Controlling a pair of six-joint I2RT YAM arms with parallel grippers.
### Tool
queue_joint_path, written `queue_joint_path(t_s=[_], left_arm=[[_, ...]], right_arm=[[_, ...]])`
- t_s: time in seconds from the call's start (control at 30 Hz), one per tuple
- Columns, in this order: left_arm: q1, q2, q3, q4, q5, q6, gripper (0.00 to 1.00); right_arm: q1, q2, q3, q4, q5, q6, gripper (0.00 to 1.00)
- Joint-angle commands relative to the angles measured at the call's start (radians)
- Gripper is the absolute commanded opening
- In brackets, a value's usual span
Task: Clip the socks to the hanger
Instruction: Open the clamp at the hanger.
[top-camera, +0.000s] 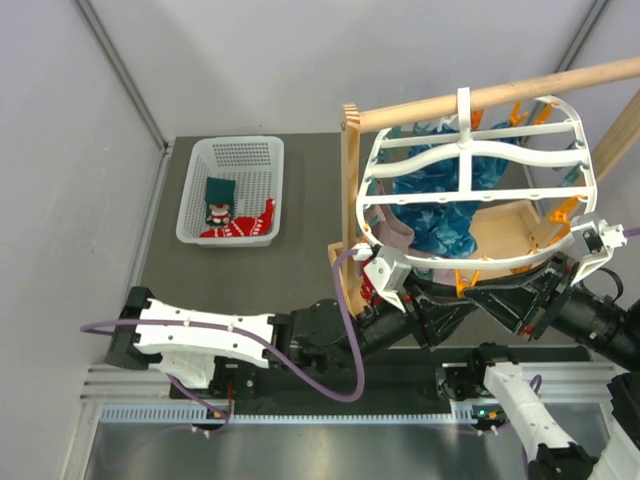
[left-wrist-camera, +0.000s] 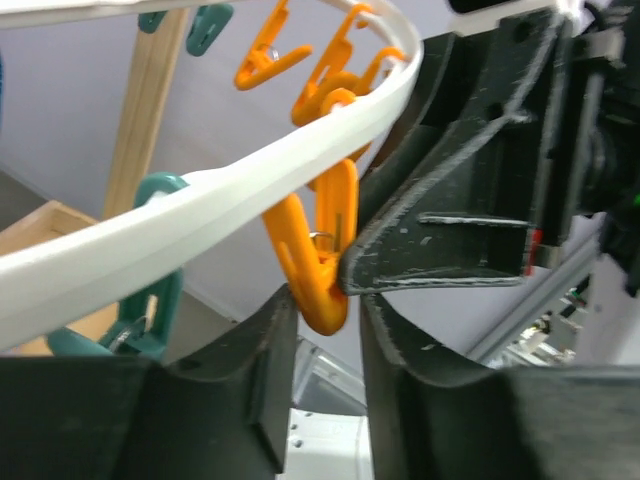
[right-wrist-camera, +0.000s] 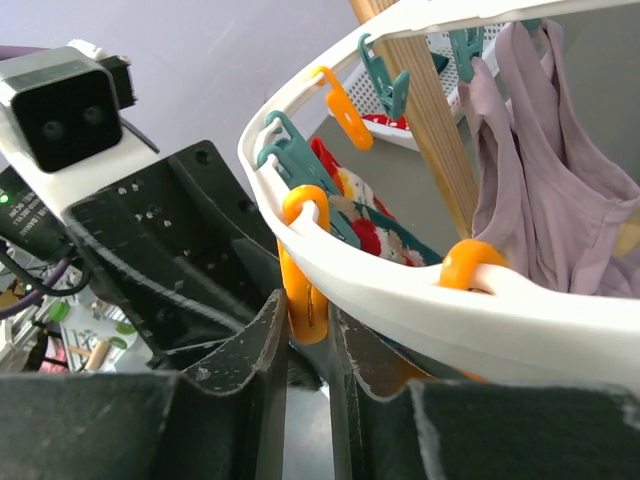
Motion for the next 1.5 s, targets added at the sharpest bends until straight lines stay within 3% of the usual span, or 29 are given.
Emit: queue_joint_path(t_s=[0.0, 0.03, 0.13, 0.23, 0.37, 0.47, 0.87, 1.27, 1.47], left_arm=[[0.003, 0.029, 0.059, 0.044, -0.011, 0.014, 0.33], [0.003, 0.032, 0.064, 0.046, -0.017, 0.017, 0.20], [0.002, 0.052, 0.088, 0.022, -0.054, 0.037, 0.02], [0.000, 0.075, 0.116, -0.006, -0.097, 0.052, 0.00], [-0.030, 0.122, 0.159, -0.026, -0.177, 0.126, 0.00], [-0.059, 0.186, 0.266, -0.089, -0.295, 0.235, 0.00], [-0.150, 0.380, 0.469, -0.061, -0.520, 0.537, 0.00], [-0.165, 0.460, 0.562, -0.063, -0.577, 0.620, 0.00], [-0.167, 0.495, 0.608, -0.084, -0.593, 0.641, 0.00]], right_arm=[[-0.009, -0.019, -0.013, -0.018, -0.093, 0.033, 0.00], [-0.009, -0.017, -0.011, -0.024, -0.084, 0.031, 0.01], [-0.009, -0.010, 0.012, -0.038, -0.050, 0.019, 0.07], [-0.009, 0.018, 0.059, -0.090, 0.010, -0.028, 0.17], [-0.011, 0.052, 0.128, -0.170, 0.117, -0.095, 0.44], [-0.009, 0.068, 0.168, -0.191, 0.174, -0.116, 0.50], [-0.011, 0.114, 0.230, -0.210, 0.358, -0.151, 0.52], [-0.020, 0.148, 0.265, -0.231, 0.377, -0.110, 0.53], [-0.037, 0.141, 0.245, -0.233, 0.375, -0.092, 0.48]])
